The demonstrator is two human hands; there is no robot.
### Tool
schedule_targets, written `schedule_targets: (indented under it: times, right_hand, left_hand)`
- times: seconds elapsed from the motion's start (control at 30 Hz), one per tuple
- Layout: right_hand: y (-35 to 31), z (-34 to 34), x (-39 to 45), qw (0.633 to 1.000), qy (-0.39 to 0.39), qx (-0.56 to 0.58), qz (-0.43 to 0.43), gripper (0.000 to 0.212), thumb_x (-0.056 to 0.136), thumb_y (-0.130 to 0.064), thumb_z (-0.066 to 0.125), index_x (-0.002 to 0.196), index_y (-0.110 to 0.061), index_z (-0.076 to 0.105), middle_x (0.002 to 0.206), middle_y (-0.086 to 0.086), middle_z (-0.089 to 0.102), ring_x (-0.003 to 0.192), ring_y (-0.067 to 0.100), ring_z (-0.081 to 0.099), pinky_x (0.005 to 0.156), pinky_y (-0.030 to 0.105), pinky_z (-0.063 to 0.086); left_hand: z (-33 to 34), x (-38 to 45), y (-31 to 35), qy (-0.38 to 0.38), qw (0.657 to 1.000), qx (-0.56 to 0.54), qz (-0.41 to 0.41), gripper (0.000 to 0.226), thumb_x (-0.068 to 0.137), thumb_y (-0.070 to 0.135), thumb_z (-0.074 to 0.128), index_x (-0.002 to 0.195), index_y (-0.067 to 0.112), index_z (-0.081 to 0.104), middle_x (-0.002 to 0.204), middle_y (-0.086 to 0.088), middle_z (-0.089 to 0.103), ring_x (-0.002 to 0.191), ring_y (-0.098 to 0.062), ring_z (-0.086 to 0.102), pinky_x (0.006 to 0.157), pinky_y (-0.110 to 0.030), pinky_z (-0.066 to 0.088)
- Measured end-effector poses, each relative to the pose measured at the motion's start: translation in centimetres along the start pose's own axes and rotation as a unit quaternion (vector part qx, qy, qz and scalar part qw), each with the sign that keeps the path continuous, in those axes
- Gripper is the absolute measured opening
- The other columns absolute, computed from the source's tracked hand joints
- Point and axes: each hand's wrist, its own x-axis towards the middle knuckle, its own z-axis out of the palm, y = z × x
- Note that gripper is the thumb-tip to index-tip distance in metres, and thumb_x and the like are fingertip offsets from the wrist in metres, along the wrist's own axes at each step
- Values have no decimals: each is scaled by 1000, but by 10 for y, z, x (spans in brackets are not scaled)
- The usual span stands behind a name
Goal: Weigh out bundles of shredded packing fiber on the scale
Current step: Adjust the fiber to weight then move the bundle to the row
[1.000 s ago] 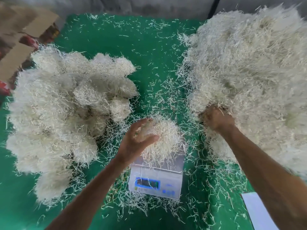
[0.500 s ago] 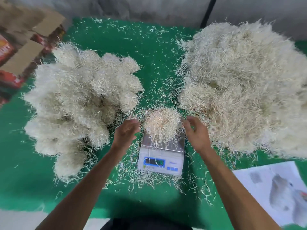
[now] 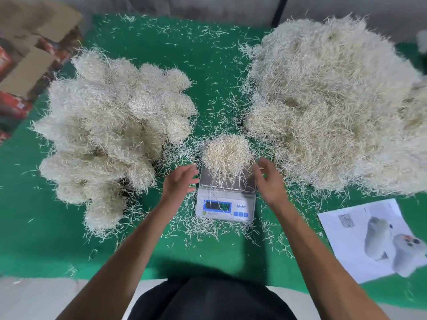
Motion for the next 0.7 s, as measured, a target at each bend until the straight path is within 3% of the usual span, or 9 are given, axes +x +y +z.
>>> schedule_targets:
  times: [0.03,0.1,0.23,0.3,0.37,0.5,0.6,0.67,0.7]
  right_hand:
    - [0,1,-1,1000,0,-1,-2,55,105,-47,52,150,-14,45,107,-12,69,92,-11,66,82,12,51]
    - [0,2,0,1000,2,-3,-3,55,106,-46,51,150,-15,45,134,-3,63,114,5,61,99,27,50]
    - [0,3,3,1000,-3,-8,4,53,106,-45,51,150,-17,44,144,-1,57,121,15,60,107,41,50]
    - [0,3,7,1000,9,-2,7,48,108,-41,50,149,-17,45,138,0,61,107,10,68,98,41,57]
    - [-3,5,14,999,50,3,2,42,109,-39,45,145,-18,48,118,-3,67,85,3,69,80,34,62]
    - [-34,18,36,997,68,21,-26,27,112,-45,33,124,-28,51,95,-9,64,68,2,61,59,19,52]
    - [-55,39,50,994,14,101,37,37,113,-44,28,98,-20,52,81,-4,55,70,8,53,70,26,49]
    - [-66,45,54,987,-25,144,67,52,111,-53,25,92,-16,57,72,5,57,69,12,56,69,28,50]
    - [-72,43,56,983,-40,165,62,56,108,-61,24,96,-19,61,72,2,63,69,8,60,68,31,57]
  left_hand:
    - [0,0,-1,-1,1000,-2,-1,36,99,44,56,124,19,63,110,5,71,90,-2,72,68,-22,60]
    - [-1,0,-1,-11,1000,3,7,35,99,44,56,123,20,63,111,4,72,91,-3,72,71,-24,61]
    - [-6,6,1,-13,1000,6,20,32,98,46,56,120,23,65,105,4,73,96,-9,73,77,-32,62]
    - [-5,8,3,-8,999,34,35,34,96,50,59,122,28,63,107,8,71,95,-10,72,79,-37,63]
    - [1,13,6,-6,995,88,51,54,88,60,64,132,31,53,123,13,63,100,-10,68,86,-38,60]
    - [39,36,33,-39,991,131,-14,94,72,81,64,147,37,29,151,2,41,125,-23,54,103,-52,47]
    - [72,53,61,-75,985,139,-68,106,67,98,40,153,39,23,161,3,28,142,-26,39,113,-53,32]
    - [84,59,73,-87,989,91,-81,113,61,103,40,155,43,18,164,11,19,149,-21,26,116,-50,25]
    - [85,64,80,-82,991,65,-85,116,58,102,45,155,45,16,164,12,17,149,-21,23,115,-48,25]
